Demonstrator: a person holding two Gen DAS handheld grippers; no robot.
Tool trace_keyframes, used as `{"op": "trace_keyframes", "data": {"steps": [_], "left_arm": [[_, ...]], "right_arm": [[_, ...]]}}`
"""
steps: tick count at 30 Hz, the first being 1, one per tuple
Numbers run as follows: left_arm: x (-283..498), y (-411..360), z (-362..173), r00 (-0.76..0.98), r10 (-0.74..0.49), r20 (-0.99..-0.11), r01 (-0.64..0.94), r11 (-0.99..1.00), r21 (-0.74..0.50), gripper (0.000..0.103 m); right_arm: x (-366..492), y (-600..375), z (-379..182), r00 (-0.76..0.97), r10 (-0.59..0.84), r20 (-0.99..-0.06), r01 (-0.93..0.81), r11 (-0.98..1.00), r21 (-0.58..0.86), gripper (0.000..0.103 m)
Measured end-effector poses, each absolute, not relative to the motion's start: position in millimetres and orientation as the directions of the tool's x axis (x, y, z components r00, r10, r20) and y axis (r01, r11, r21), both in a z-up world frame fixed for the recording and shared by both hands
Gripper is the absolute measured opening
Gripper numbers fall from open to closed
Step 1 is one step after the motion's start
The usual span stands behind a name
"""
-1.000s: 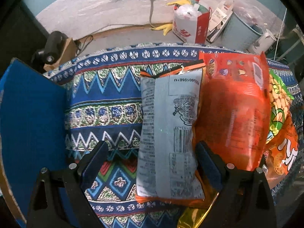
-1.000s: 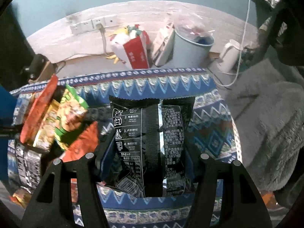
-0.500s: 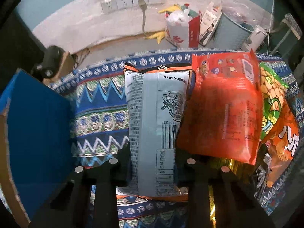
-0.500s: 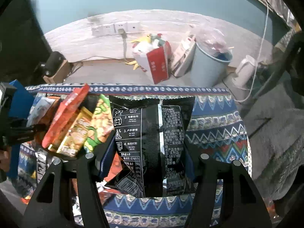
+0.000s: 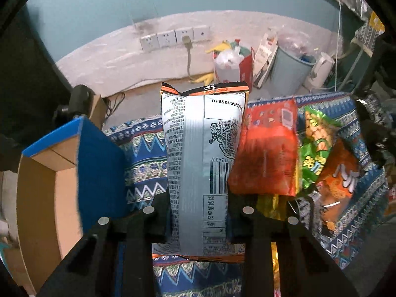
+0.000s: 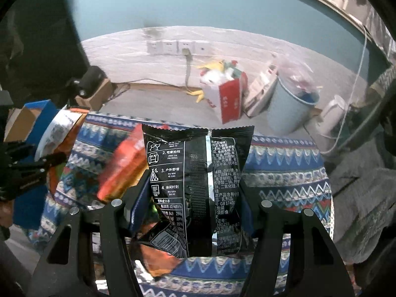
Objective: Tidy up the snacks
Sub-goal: 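Carry both bags over the cardboard box and open both tools to drop them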
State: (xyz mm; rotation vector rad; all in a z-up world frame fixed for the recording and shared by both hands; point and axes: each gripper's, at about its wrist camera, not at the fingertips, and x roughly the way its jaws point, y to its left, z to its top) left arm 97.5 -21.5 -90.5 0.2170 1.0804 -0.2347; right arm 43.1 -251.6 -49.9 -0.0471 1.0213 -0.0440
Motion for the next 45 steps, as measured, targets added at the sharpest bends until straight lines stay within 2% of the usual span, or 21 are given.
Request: {"op": "trace_keyframes", "data": {"steps": [10, 21, 30, 45], "left_arm": [[69.0, 5.3, -50.9, 0.528, -0.095, -0.844, 0.283, 0.957, 0.070, 0.032], [42.7, 52.5, -27.6, 0.555, -0.129, -0.822, 0.236, 0.972, 0.007, 0.031], [35.4, 102.1, -25.6, 0.589, -0.076, -0.805, 0.150, 0.989, 0.016, 0.031], [27.2, 184.4, -47.6, 0.559, 0.015, -0.829, -0.006, 1.000, 0.014, 0.031]], "right_arm": [[50.5, -198.2, -40.7, 0.537, 0.005, -0.844, -0.077, 0.996, -0.042, 0.062], [57.0, -138.1, -34.7, 0.539, 0.084, -0.838, -0.159, 0.987, -0.004, 0.062], [62.4, -90.8, -35.4, 0.518, 0.138, -0.844, -0.229, 0.973, 0.018, 0.062], [73.9, 11.7, -42.3, 0.459, 0.232, -0.857, -0.363, 0.930, 0.058, 0.062]]}}
